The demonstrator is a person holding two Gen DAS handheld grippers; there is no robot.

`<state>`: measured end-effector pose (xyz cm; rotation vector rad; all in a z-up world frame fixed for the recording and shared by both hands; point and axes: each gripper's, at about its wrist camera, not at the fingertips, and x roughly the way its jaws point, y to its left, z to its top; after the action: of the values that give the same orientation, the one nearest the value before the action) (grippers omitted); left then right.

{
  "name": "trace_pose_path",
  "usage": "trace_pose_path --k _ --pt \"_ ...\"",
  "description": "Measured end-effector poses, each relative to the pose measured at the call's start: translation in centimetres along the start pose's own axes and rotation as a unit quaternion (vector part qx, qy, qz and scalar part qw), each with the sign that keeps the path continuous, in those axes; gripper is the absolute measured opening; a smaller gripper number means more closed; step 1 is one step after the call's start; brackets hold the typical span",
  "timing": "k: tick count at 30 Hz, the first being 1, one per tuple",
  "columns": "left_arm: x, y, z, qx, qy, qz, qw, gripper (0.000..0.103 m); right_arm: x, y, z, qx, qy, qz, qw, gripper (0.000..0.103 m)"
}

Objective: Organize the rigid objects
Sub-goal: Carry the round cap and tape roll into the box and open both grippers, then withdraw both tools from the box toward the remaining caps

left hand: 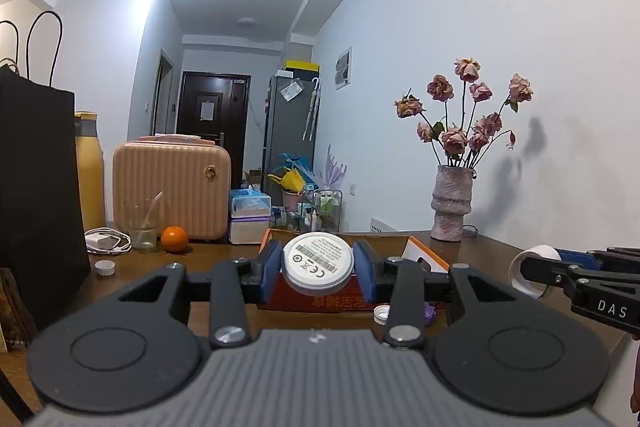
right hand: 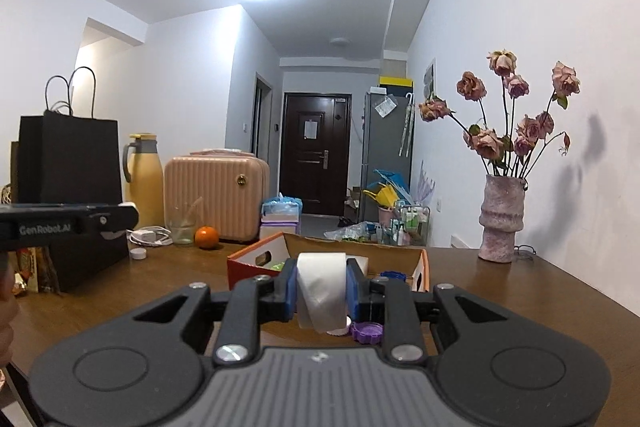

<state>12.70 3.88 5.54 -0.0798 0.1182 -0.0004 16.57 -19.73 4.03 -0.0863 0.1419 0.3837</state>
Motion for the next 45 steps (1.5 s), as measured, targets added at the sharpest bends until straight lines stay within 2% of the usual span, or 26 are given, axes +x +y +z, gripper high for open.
trace_pose_path --k 7,11,13,16,21,24,27,30,32,34,35,36,37,38,39,40,43,45 --pt "1.0 0.8 -0.5 -0.007 0.01 0.001 0.9999 0.04 1.2 0.1 -0.2 -0.004 0.011 0.005 1.0 0.023" --pt "3.9 1.5 -0.4 -0.004 0.015 0.001 0.9999 0.04 3.9 -0.3 0.4 -0.004 0.012 0.018 1.0 0.023" --pt "6.2 2.2 -0.3 -0.007 0.011 0.012 0.9998 0.04 6.1 -0.8 1.0 -0.001 0.007 0.028 1.0 0.023" --pt "10.9 3.3 -0.1 -0.007 0.031 0.026 0.9992 0.04 10.8 -1.7 1.5 0.001 0.004 0.043 0.999 0.023" --pt "19.0 3.8 1.2 0.023 0.051 0.013 0.9984 0.04 20.3 -2.4 2.3 -0.007 0.054 0.053 0.997 0.023" --pt "24.9 4.0 1.6 0.036 0.089 0.014 0.9953 0.04 26.6 -3.2 3.1 0.018 0.09 0.064 0.994 0.023" --pt "31.5 3.9 1.7 0.051 0.124 0.031 0.9905 0.04 33.3 -4.1 3.8 0.063 0.128 0.089 0.986 0.023" --pt "36.8 4.3 0.8 0.045 0.152 0.04 0.9866 0.04 38.8 -4.4 3.8 0.091 0.143 0.09 0.981 0.023" --pt "39.8 4.7 -0.3 0.04 0.173 0.033 0.9835 0.04 42.2 -4.3 3.4 0.102 0.161 0.094 0.977 0.023" --pt "41.9 5.2 -1.3 0.039 0.19 0.032 0.9804 0.043 45.3 -4.2 2.5 0.109 0.182 0.086 0.973 0.025" --pt "42.8 5.6 -1.7 0.03 0.196 0.043 0.9793 0.045 46.5 -4.1 2.0 0.115 0.186 0.08 0.973 0.035" --pt "43.3 6.0 -2.0 0.017 0.2 0.036 0.979 0.048 47.3 -4.2 1.5 0.12 0.192 0.073 0.971 0.044" --pt "43.6 6.3 -2.0 0.009 0.204 0.026 0.9786 0.054 48.2 -4.3 0.9 0.129 0.209 0.063 0.967 0.06" --pt "43.7 6.3 -2.0 0.015 0.211 0.016 0.9771 0.057 48.9 -4.7 0.7 0.148 0.231 0.056 0.96 0.064" --pt "43.7 6.2 -1.9 0.021 0.216 0.006 0.9762 0.068 49.0 -5.0 0.5 0.164 0.233 0.056 0.957 0.064" --pt "43.6 6.1 -1.9 0.026 0.221 -0.009 0.9749 0.08 48.8 -5.0 0.5 0.163 0.223 0.057 0.959 0.064" --pt "43.7 5.8 -2.0 0.019 0.23 -0.012 0.9729 0.082 48.3 -4.8 0.5 0.138 0.211 0.062 0.966 0.064" --pt "43.7 6.2 -2.1 -0.006 0.249 -0.013 0.9683 0.082 48.3 -5.2 0.5 0.124 0.212 0.064 0.967 0.063"
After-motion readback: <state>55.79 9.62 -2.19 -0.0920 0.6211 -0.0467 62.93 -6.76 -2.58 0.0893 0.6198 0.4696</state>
